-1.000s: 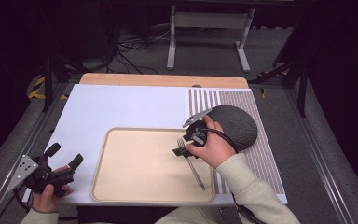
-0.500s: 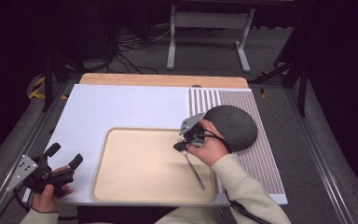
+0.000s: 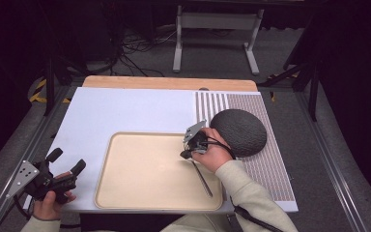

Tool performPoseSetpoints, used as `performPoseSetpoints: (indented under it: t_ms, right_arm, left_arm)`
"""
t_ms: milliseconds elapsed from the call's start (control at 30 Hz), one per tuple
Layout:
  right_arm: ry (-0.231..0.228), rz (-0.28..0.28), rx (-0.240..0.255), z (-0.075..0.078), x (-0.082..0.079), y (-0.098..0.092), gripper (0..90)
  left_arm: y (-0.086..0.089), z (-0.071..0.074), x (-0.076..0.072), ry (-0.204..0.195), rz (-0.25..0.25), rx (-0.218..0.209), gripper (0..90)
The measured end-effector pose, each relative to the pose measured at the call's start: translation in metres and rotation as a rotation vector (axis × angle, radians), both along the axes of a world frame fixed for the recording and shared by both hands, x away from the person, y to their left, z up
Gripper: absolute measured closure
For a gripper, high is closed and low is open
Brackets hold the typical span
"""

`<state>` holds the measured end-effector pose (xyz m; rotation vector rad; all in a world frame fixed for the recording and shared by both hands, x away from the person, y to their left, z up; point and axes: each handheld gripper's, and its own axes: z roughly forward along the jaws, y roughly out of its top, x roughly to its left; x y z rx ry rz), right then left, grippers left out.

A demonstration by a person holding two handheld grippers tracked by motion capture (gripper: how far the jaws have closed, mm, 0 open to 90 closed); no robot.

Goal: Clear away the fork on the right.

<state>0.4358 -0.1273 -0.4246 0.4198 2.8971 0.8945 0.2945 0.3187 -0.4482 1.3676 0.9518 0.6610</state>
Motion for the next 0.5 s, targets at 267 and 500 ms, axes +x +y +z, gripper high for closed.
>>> performPoseSetpoints:
  t_ms: [267, 500]
  right_arm:
    - [0.001, -0.008, -0.023, -0.0071, 0.0014, 0.001, 89.9]
    - [-0.006, -0.006, -0.032, -0.0081, 0.0018, 0.0014, 89.9]
  left_arm:
    - [0.0, 0.0001, -0.0001, -0.001, 0.0, 0.001, 1.8]
    - [-0.0001, 0.0001, 0.0, -0.001, 0.0, 0.001, 1.8]
